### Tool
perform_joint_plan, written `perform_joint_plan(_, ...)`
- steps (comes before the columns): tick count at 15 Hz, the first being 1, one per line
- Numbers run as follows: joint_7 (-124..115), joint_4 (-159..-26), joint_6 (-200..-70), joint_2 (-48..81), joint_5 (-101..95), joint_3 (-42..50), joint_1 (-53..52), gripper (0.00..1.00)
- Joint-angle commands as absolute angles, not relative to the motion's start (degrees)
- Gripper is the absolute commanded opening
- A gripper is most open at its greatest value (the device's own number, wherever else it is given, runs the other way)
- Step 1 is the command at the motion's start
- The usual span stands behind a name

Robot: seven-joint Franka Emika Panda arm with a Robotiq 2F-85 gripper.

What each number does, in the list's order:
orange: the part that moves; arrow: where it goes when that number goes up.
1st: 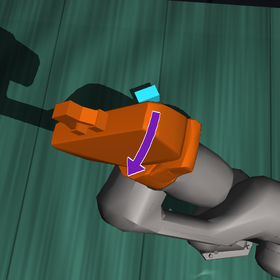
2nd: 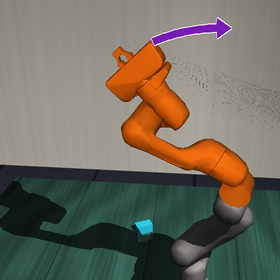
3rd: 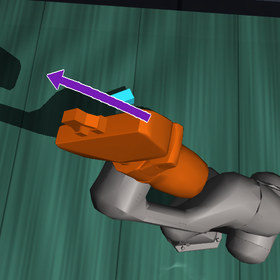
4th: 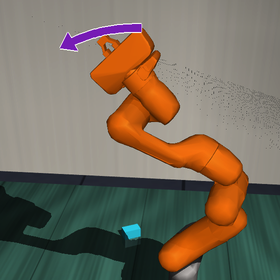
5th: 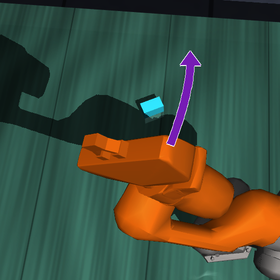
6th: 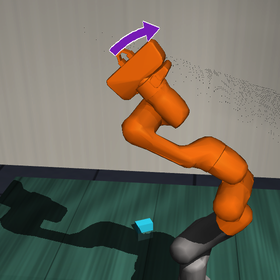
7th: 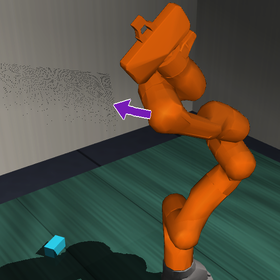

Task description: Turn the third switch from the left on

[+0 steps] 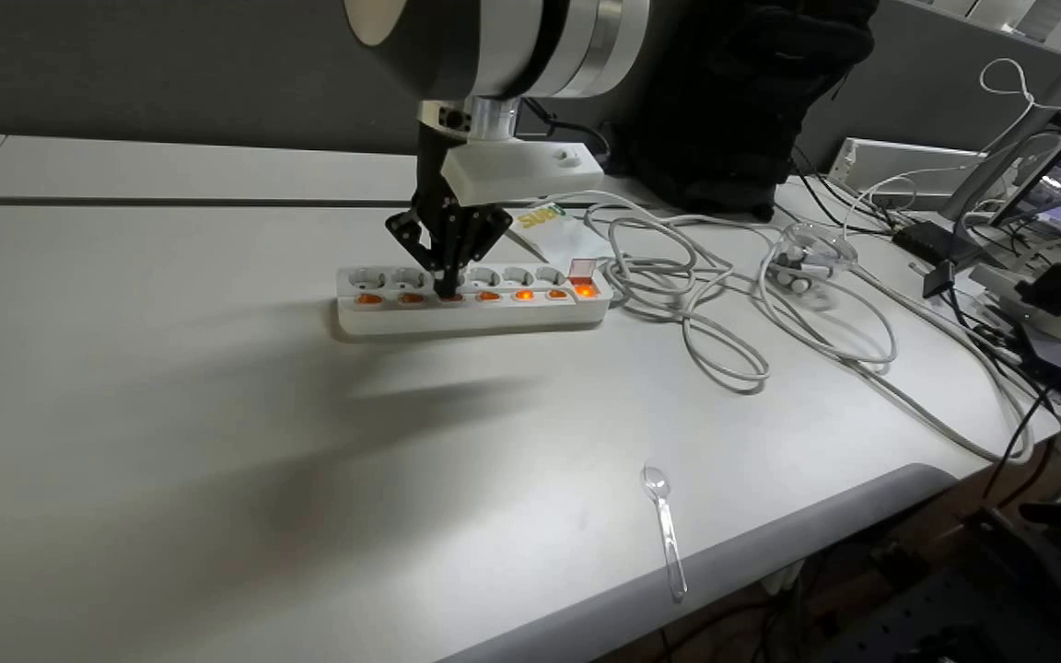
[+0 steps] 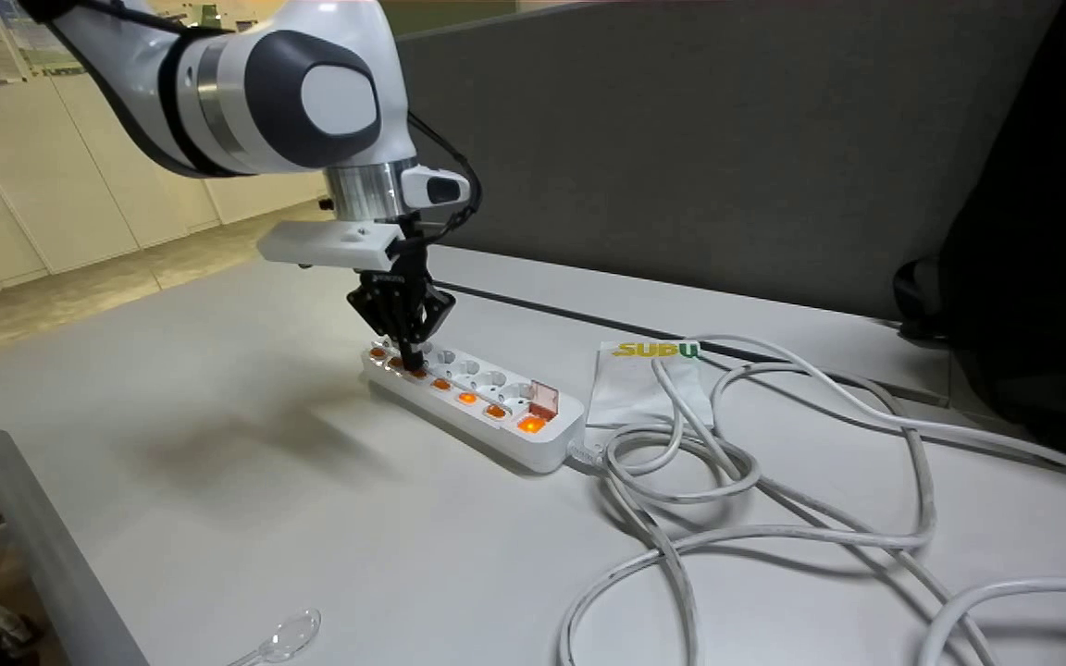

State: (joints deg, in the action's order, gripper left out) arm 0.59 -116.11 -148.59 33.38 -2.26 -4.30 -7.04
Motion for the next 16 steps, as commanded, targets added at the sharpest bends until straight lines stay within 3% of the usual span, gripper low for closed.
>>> perform_joint_plan(1,-0.4,-117.0,-149.8,33.7,-3.5,-3.6,-8.0,0.0)
perform_joint_plan(9,-4.8,-121.6,-156.5,33.9,-8.8,-0.3,-12.7,0.0)
perform_joint_plan(16,-14.8,-132.1,-172.7,32.9,-7.4,5.9,-18.3,0.0)
